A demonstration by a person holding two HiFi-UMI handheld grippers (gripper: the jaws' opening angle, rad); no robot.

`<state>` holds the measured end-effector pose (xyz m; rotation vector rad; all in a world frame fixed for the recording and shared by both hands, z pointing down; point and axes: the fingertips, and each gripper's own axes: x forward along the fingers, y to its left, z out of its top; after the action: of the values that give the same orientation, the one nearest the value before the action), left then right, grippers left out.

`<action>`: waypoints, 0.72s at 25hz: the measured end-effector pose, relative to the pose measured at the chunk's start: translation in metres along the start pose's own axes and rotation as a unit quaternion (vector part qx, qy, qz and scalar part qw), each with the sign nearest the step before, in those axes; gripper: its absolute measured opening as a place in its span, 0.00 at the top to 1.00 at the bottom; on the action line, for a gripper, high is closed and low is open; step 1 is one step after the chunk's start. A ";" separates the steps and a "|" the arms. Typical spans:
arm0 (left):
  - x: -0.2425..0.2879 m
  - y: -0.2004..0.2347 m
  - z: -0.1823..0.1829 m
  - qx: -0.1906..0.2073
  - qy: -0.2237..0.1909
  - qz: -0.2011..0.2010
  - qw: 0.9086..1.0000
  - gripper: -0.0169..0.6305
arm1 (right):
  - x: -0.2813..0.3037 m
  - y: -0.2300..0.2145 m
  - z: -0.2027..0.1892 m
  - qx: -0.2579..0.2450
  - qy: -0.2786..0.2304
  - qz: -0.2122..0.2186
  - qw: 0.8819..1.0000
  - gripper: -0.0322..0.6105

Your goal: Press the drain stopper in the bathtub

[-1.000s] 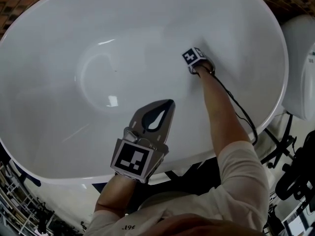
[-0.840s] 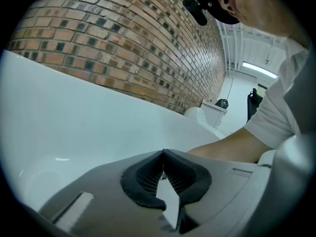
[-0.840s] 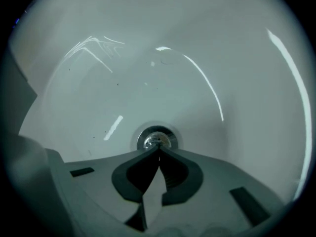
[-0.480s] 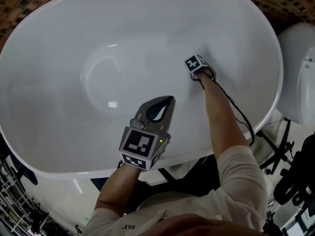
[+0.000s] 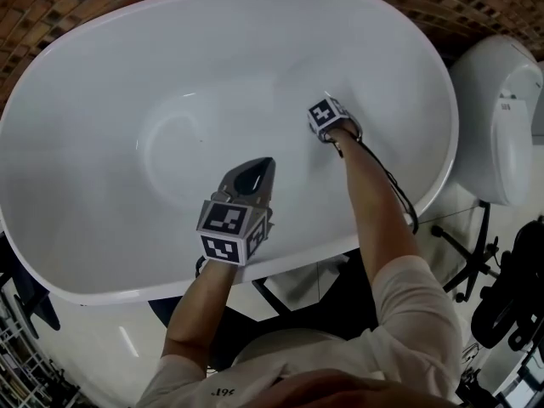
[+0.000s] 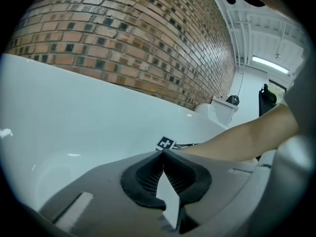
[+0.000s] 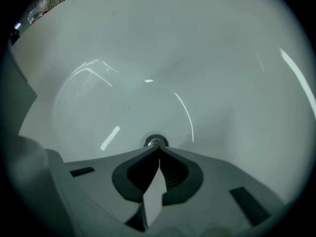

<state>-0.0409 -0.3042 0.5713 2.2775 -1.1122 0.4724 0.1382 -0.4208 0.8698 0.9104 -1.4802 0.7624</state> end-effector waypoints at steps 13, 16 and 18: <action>-0.044 0.009 0.038 -0.053 -0.056 0.042 0.996 0.96 | -0.095 -0.006 0.007 0.002 -0.056 -0.022 0.998 0.94; -0.057 -0.003 0.044 -0.051 -0.067 0.042 0.996 0.96 | -0.119 -0.005 0.005 0.005 -0.073 -0.020 0.997 0.94; -0.066 -0.010 0.049 -0.048 -0.076 0.042 0.995 0.96 | -0.135 -0.004 0.005 0.012 -0.086 -0.017 0.996 0.94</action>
<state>-0.0690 -0.2897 0.4943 2.2179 -1.2821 0.2750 0.1416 -0.4118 0.7349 1.0375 -1.6031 0.6911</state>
